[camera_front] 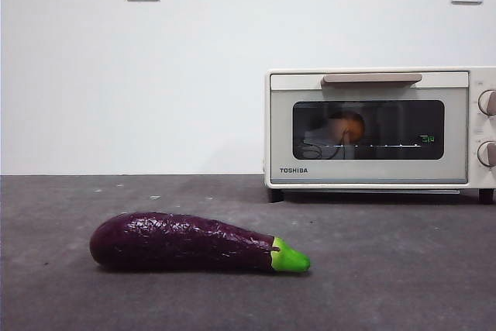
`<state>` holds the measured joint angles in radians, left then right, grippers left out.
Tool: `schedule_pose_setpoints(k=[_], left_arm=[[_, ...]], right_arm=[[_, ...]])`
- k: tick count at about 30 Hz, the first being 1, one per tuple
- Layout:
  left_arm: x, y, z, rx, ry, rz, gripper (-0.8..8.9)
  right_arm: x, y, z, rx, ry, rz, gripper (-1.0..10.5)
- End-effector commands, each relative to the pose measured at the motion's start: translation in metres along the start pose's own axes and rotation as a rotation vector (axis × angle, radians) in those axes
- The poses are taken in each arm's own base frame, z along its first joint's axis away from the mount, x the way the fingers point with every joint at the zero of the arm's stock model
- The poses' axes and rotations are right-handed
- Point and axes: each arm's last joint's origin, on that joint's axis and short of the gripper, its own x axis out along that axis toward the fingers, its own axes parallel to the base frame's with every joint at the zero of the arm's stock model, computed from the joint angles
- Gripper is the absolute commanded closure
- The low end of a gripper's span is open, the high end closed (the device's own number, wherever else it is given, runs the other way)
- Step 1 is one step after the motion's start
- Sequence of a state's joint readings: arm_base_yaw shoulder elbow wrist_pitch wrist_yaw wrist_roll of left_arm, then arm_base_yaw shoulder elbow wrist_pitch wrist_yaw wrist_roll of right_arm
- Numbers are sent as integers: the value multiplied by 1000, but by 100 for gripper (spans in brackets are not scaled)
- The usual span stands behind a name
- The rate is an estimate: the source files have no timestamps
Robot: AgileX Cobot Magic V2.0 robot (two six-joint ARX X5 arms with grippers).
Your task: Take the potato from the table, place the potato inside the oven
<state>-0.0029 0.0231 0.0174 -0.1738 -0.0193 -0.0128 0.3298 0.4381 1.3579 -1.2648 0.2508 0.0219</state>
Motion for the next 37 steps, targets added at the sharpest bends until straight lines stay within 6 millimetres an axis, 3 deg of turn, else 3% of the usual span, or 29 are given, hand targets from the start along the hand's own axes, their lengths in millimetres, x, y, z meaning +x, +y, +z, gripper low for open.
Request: schedule_pose_setpoints(k=[1, 5, 10, 19, 27, 37], left_arm=[[1, 0, -2, -10, 0, 2, 817], [1, 0, -2, -10, 2, 2, 817], [1, 0, -3, -10, 8, 2, 817], [2, 0, -3, -10, 13, 2, 817], [2, 0, -3, -10, 13, 2, 817], [2, 0, -4, -10, 22, 2, 817]], right_arm=[[26, 7, -2, -55, -98, -23, 946], [60, 15, -17, 9, -303, -11, 946], [100, 21, -54, 10, -462, 17, 946], [169, 21, -134, 24, -358, -70, 946], [190, 17, -180, 88, -294, -132, 946], [200, 18, -204, 110, -209, -127, 946]])
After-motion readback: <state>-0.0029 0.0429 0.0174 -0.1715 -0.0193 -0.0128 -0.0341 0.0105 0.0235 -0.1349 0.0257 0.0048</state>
